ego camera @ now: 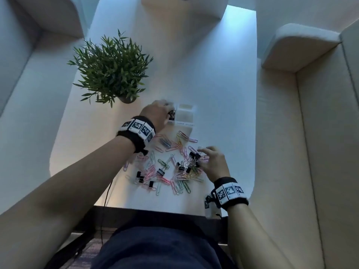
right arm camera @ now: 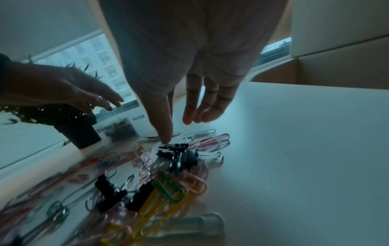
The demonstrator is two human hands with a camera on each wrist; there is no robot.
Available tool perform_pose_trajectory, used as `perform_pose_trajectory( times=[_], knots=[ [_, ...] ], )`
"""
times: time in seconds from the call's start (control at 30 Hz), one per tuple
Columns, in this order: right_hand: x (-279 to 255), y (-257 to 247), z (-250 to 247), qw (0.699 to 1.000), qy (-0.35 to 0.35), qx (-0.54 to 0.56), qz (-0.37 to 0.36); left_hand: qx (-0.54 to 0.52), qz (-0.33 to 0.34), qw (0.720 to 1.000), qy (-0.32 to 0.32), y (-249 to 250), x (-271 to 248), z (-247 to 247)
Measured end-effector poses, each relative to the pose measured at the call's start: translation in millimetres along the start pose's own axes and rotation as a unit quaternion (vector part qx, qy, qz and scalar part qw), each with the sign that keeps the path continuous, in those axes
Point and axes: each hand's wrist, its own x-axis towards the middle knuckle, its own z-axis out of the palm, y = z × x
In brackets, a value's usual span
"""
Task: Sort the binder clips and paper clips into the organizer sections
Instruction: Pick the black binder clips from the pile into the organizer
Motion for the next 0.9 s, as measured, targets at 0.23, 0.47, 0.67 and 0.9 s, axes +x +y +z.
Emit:
perform_pose_trajectory(
  times=[0.23, 0.47, 0.67, 0.9],
  knots=[
    [4, -9, 19, 0.994, -0.044, -0.1, -0.023, -0.08, 0.04, 0.984, -0.156, 56, -72, 68],
    [11, -17, 22, 0.993, -0.034, -0.105, -0.045, -0.126, 0.07, 0.985, -0.097, 54, -80, 93],
    [15, -20, 21, 0.988, -0.053, -0.126, -0.072, -0.162, 0.066, 0.983, -0.048, 47, -81, 92],
    [11, -18, 26, 0.985, -0.074, -0.13, -0.087, -0.1, 0.151, 0.975, -0.126, 56, -95, 93]
  ],
)
